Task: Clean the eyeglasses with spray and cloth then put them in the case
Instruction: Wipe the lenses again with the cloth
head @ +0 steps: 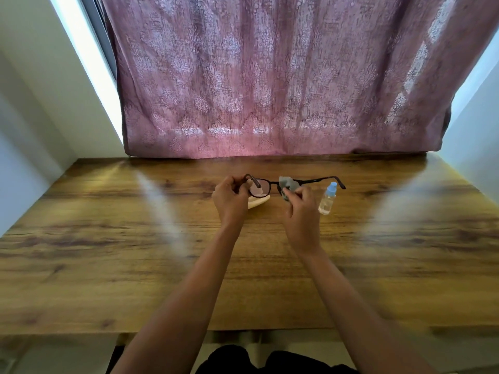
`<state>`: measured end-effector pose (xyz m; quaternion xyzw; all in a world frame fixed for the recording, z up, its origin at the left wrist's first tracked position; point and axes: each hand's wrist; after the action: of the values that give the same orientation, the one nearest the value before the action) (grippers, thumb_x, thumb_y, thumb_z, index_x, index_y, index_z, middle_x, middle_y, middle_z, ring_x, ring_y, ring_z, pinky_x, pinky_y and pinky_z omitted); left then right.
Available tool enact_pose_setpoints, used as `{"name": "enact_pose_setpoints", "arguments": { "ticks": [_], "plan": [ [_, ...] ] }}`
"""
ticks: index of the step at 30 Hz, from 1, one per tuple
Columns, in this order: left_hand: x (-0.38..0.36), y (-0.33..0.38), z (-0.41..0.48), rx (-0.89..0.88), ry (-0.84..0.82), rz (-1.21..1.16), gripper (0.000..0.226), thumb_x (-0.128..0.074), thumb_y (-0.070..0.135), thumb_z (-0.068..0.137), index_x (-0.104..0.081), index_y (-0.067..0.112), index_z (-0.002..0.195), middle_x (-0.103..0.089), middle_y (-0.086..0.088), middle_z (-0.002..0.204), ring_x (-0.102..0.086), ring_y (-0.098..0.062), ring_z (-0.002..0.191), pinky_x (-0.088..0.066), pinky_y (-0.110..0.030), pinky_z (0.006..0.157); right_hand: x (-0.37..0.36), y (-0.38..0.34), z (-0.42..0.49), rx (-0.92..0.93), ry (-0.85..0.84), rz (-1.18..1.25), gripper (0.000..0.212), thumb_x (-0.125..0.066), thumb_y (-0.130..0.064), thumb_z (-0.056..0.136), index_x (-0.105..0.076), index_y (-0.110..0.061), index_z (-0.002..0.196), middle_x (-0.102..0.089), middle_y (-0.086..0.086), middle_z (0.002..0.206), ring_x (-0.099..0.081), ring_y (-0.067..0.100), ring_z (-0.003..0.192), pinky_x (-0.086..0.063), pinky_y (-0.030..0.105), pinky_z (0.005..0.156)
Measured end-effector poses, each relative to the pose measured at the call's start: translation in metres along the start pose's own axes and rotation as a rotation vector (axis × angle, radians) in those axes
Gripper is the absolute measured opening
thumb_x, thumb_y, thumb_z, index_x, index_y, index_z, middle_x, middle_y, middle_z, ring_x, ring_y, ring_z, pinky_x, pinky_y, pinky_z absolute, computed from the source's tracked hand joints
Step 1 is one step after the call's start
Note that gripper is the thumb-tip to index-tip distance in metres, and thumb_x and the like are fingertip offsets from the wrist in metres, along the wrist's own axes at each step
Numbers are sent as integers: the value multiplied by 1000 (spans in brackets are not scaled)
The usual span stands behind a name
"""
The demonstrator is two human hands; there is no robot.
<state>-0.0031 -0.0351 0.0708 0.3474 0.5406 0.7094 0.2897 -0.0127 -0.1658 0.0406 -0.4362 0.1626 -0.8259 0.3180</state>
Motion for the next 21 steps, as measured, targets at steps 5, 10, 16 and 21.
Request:
{"name": "enact_pose_setpoints", "arguments": {
  "ticks": [5,10,16,21],
  "plan": [
    [2,0,-3,-15,-19,-9,10,-63,0,81,-69,5,87,-72,-8,82,-66,-13,72,-56,-24,69,7,15,8,-59,27,-52,34,-51,8,85,-57,4,118,-55,16,100,-53,27,91,-44,25,78],
    [0,3,-7,-20,-1,-30,10,-63,1,82,-69,5,88,-69,-3,80,-63,-6,69,-52,-10,62,-1,-3,11,-37,13,-29,35,-50,7,86,-56,4,120,-54,16,104,-53,27,98,-43,25,86],
    [2,0,-3,-6,-8,-19,11,-64,2,82,-70,8,88,-70,-3,80,-65,-9,71,-55,-18,66,10,8,4,-13,16,-43,33,-53,11,82,-59,6,114,-55,16,97,-54,27,91,-50,29,81],
    [0,1,-5,1,-18,-41,12,-63,0,81,-70,5,89,-69,-3,80,-67,-12,74,-56,-21,69,2,0,17,-60,19,-41,35,-51,7,86,-54,5,121,-54,17,103,-52,25,94,-47,27,84]
  ]
}}
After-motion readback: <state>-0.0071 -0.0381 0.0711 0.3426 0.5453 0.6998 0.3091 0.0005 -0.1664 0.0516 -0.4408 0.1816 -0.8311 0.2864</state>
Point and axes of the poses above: each hand's wrist, its own z-axis towards the middle knuckle, its own x-axis out of the back of the hand, y = z × x
